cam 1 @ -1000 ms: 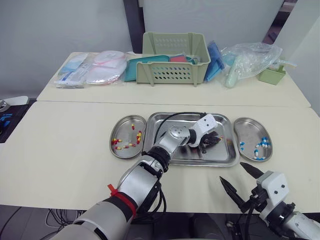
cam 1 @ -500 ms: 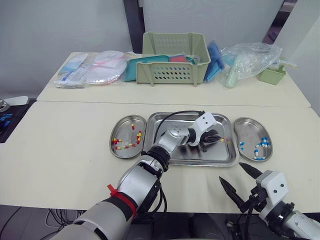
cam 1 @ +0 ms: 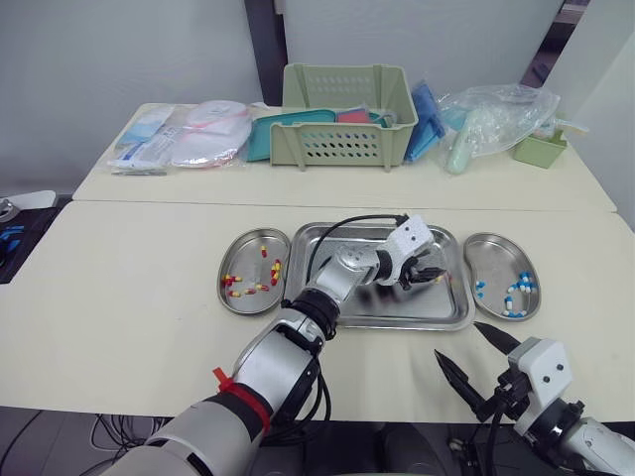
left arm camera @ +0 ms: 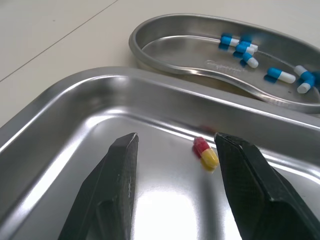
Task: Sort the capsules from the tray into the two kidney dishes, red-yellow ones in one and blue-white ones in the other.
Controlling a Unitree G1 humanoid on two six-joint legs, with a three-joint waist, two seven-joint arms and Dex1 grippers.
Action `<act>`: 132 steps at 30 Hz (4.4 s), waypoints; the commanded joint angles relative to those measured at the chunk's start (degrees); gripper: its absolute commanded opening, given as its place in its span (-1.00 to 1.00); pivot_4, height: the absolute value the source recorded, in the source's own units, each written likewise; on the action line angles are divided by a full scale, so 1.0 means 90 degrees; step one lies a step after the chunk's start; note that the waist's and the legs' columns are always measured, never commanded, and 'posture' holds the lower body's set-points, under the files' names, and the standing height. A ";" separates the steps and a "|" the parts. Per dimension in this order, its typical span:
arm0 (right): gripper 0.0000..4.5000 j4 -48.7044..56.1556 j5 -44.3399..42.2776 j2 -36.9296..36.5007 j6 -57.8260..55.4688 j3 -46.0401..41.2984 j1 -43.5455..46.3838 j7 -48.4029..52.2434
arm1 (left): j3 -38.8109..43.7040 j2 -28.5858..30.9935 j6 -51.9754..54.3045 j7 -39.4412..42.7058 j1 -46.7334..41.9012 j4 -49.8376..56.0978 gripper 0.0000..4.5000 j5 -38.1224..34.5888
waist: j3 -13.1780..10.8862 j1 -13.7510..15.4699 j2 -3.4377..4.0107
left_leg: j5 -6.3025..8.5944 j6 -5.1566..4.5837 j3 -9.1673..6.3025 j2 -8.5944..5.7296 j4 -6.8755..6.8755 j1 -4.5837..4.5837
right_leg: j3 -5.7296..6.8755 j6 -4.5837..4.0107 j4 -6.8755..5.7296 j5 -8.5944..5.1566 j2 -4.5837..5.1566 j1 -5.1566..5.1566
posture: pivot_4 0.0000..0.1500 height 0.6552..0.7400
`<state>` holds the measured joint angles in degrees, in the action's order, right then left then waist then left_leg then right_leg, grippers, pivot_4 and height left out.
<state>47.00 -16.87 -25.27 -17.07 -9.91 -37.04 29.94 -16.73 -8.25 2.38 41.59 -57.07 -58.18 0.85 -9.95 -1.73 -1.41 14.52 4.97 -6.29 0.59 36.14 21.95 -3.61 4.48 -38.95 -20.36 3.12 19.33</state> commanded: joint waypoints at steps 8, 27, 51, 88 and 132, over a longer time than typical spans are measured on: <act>1.00 0.0208 0.0009 -0.0012 0.0078 0.0020 -0.0087 -0.0027 | -0.0311 -0.1085 0.0132 -0.0043 0.0200 0.0192 0.11 -0.0040 | 0.0000 0.0001 0.0000 | 0.0000 0.0000 0.0000 0.0000 0.0000 0.0000 | 0.0000 0.0000 0.0000 0.0000 0.0000 0.0000 | 1.00 0.98; 1.00 0.0238 0.0079 0.0021 0.0108 0.0116 -0.0139 -0.0081 | -0.0467 -0.1318 0.0091 0.0087 0.0200 0.0193 0.11 -0.0188 | 0.0000 0.0001 0.0000 | 0.0000 0.0000 0.0000 0.0000 0.0001 0.0000 | 0.0000 0.0000 0.0000 0.0000 0.0000 -0.0001 | 1.00 0.98; 1.00 0.0421 0.0027 -0.0035 -0.0069 0.0145 -0.0176 -0.0199 | -0.0696 -0.1401 -0.0022 0.0111 0.0158 0.0127 -0.99 -0.0161 | 0.0001 0.0001 0.0001 | 0.0000 0.0000 0.0000 0.0000 0.0001 0.0000 | 0.0000 0.0000 0.0000 0.0000 0.0000 -0.0001 | 1.00 0.98; 1.00 -0.0903 -0.0881 -0.1582 0.0773 -0.0485 0.1169 0.2232 | 0.2429 0.5888 0.3929 0.1565 0.4792 0.9326 -0.99 -0.1935 | 0.0028 -0.0067 0.0051 | 0.0000 -0.0001 -0.0003 0.0018 -0.0007 -0.0015 | -0.0002 -0.0004 -0.0004 0.0000 -0.0007 -0.0005 | 1.00 0.98; 1.00 -0.1329 -0.0787 -0.1606 0.0898 0.0333 0.2194 0.2490 | 0.3737 0.6386 0.3658 0.1370 0.5410 0.8137 0.99 -0.3081 | 0.0022 -0.0001 0.0039 | 0.0000 -0.0001 -0.0003 0.0014 -0.0005 -0.0009 | 0.0001 -0.0004 -0.0002 0.0000 -0.0003 -0.0003 | 1.00 0.98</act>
<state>33.56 -23.74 -39.56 -9.50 -6.49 -17.29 52.54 14.51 48.18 37.25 53.33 -8.53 14.91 -26.35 -9.75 -1.74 -1.06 14.52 4.96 -6.32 0.72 36.09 21.87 -3.60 4.45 -38.96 -20.36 3.09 19.31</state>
